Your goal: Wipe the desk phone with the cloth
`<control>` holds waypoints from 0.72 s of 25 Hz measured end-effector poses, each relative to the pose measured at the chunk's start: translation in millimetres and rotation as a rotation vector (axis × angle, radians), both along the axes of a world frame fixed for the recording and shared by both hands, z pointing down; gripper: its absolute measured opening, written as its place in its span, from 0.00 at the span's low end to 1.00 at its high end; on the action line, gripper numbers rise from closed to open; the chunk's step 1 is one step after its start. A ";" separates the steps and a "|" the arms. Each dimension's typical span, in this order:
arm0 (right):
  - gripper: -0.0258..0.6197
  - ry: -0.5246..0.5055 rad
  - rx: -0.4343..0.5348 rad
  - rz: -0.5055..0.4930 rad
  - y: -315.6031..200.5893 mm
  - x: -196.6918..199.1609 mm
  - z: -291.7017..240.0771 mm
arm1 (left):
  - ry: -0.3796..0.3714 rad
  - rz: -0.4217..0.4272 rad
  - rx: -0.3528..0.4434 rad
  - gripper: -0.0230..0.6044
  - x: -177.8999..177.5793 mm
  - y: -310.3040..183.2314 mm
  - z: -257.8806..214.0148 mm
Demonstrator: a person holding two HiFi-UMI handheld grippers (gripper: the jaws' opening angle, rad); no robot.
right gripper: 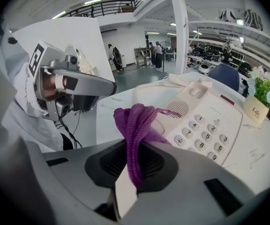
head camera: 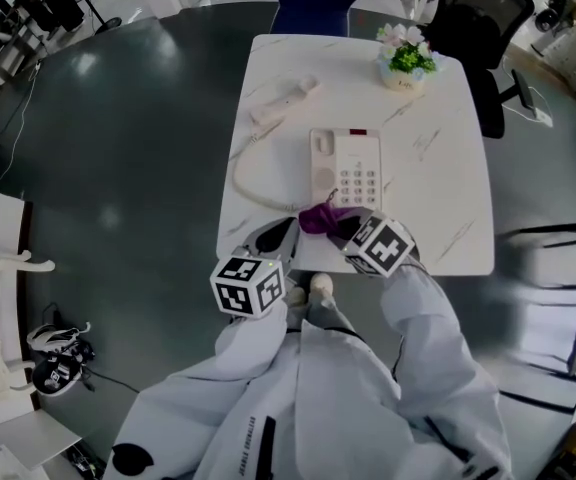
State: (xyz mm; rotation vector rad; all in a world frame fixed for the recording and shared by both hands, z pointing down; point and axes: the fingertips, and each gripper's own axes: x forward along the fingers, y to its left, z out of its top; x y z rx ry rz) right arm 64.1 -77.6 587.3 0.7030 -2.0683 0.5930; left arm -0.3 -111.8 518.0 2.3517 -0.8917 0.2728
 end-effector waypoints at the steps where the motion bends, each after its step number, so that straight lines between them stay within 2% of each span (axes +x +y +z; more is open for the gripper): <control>1: 0.10 -0.015 -0.002 0.000 1.4 -1.1 0.4 | 0.001 -0.003 0.004 0.03 -0.8 -0.6 -1.4; 6: 0.10 -0.102 -0.010 0.016 9.4 -2.2 -3.1 | 0.011 -0.012 0.036 0.03 -4.0 -3.9 -14.6; 11: 0.10 -0.273 0.022 0.112 10.6 -0.1 -27.8 | 0.034 -0.001 0.091 0.03 -6.8 -1.9 -35.7; 14: 0.10 -0.341 0.094 0.135 6.4 1.5 -45.7 | 0.042 -0.007 0.130 0.03 -8.6 -5.1 -47.4; 18: 0.10 -0.460 0.246 0.181 -0.5 4.2 -81.9 | 0.042 -0.008 0.203 0.03 -11.6 -9.3 -68.7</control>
